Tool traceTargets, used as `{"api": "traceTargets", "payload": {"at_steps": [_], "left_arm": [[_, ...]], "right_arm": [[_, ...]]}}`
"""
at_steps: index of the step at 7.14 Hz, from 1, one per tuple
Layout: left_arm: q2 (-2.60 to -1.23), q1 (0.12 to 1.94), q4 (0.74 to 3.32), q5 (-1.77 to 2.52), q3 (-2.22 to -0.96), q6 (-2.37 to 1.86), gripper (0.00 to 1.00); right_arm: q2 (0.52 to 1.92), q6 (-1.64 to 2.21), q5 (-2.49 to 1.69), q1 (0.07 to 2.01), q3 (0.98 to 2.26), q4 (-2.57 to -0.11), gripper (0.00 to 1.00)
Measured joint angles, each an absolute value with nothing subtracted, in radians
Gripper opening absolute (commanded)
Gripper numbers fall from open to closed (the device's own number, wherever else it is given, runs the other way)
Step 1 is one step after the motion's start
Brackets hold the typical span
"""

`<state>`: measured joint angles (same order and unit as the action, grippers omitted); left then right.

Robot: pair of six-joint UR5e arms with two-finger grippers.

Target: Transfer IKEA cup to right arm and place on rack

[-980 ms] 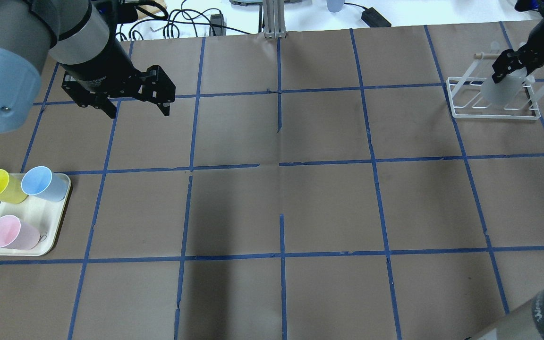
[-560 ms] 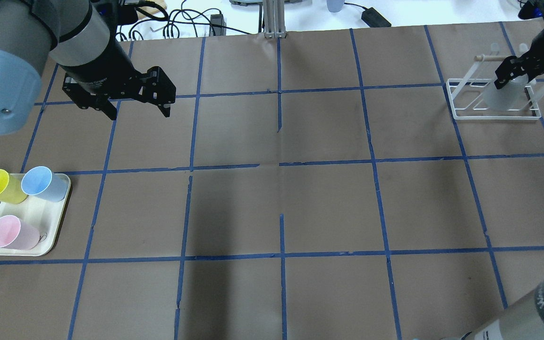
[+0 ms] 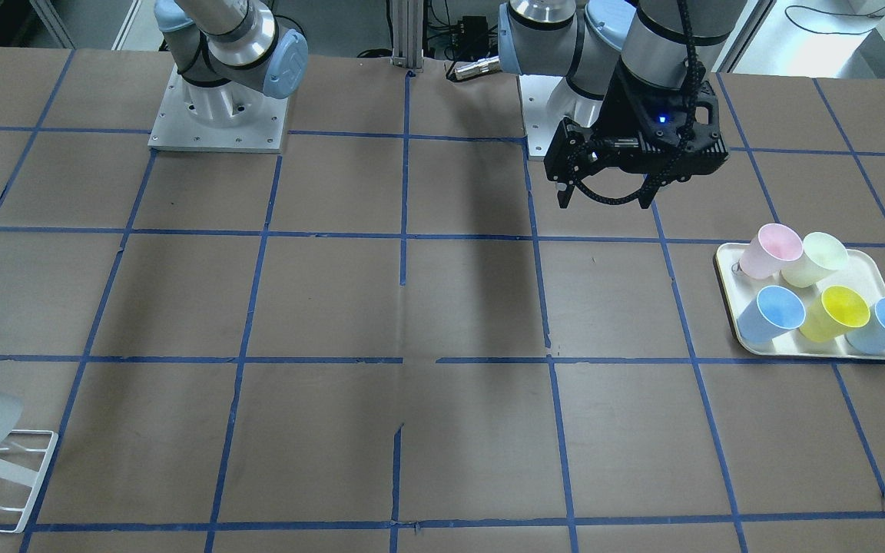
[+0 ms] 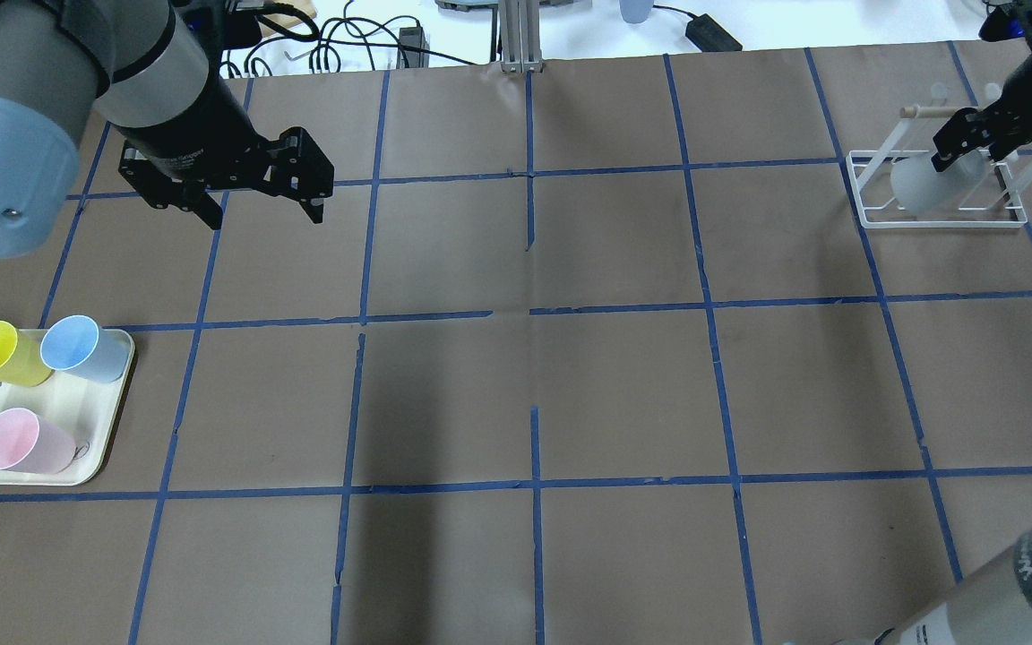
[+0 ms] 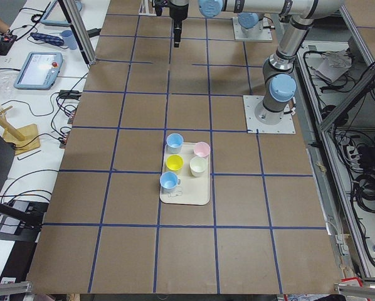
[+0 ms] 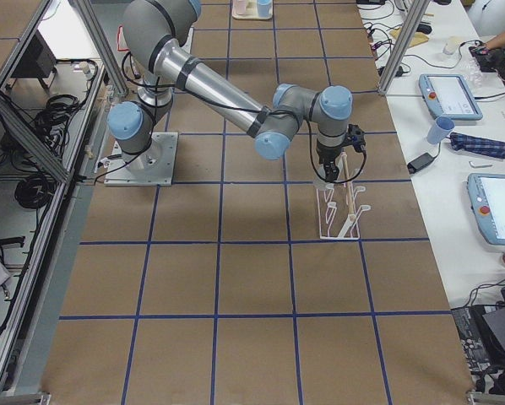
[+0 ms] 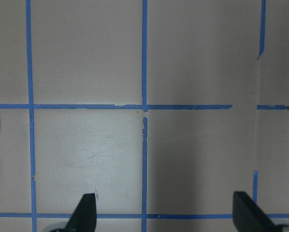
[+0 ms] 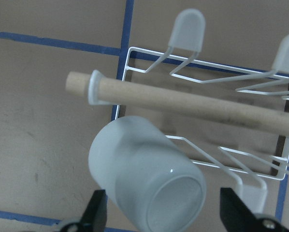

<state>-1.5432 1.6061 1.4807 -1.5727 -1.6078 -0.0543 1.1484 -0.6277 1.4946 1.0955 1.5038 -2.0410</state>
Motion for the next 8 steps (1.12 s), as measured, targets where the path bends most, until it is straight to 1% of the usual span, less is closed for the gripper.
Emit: {"api": "traceTargets", "payload": {"at_steps": [2,3,5,6,8], "left_arm": [[-1.543,1.606,1.481,-1.573,-1.608,-0.054,1.0],[-1.543,1.606,1.48,-1.572,-1.607,-0.054,1.0],[-1.543,1.603,1.48,-1.572,-1.603,-0.054,1.0],[-1.543,1.598,1.481,-1.572,-1.603,-0.054,1.0],[-1.541,1.588,1.482,-1.564,-1.605,-0.052,1.0]], "right_arm": [[1.172,-0.621,1.499,1.101,1.479,-1.998,1.0],[1.204,-0.616,1.5,1.104,1.464,-1.927,1.0],[1.329,-0.556,1.5,1.124,1.461,-1.759,1.0],[1.393,-0.481,1.5,1.164,1.466,-1.688,1.0],[1.483,-0.343,1.511,1.307,1.482,-1.611,1.0]]}}
